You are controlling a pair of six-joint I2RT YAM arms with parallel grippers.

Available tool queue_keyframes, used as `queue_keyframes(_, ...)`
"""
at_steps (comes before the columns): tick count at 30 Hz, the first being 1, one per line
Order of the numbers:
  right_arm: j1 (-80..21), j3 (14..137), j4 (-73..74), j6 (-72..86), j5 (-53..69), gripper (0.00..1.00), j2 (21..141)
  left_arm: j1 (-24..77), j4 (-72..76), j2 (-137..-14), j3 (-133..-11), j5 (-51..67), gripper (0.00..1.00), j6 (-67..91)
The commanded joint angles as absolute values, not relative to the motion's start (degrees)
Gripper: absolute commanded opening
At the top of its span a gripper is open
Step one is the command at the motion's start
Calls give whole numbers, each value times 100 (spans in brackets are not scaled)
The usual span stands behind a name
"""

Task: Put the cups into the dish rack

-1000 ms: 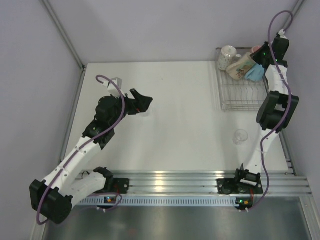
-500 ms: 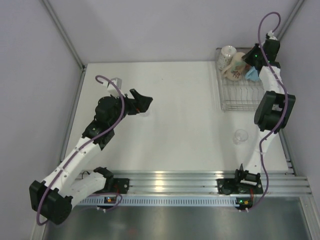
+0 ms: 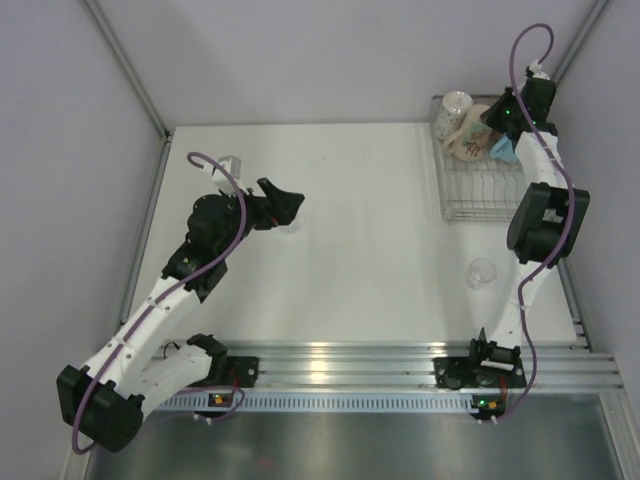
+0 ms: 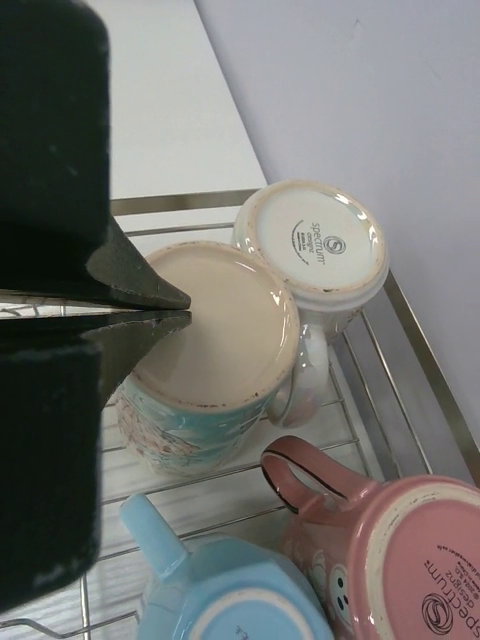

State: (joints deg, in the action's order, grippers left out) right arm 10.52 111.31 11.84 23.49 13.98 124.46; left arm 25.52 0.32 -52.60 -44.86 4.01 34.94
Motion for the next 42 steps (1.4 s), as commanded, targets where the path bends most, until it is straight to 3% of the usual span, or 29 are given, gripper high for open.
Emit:
queue_keyframes(1,1002,11206,1459,2136,1231,0,12068,2522,378,-5185,-4491,413,98,3480)
queue_keyframes(11,1046,11320,1634,2153,1107,11,11655,2531,282,-5212,-4509,308,98,3384)
queue_keyframes(16,1037,11023,1732,2180,976,22,10919,2531,27,-5299,-4693,150,98,3156)
queue_keyframes(22,686,9759,1793,2084,827,56,9575,2522,-553,-5554,-5088,62,98,2857)
queue_keyframes(23,485,9599,1802,2048,774,64,9397,2531,-684,-5616,-5193,62,98,2813)
queue_keyframes(24,379,9458,1819,2030,730,78,9222,2523,-764,-5660,-5351,88,98,2769)
queue_keyframes(27,-174,8931,1951,2039,616,99,8606,2531,-1036,-5844,-5659,184,98,2558)
queue_keyframes(32,-1386,7747,1864,2056,422,99,7507,2522,-1624,-6134,-6038,62,98,2233)
queue_keyframes(42,-2706,4994,677,2777,413,99,5837,2522,-1890,-6328,-6275,-536,96,1995)
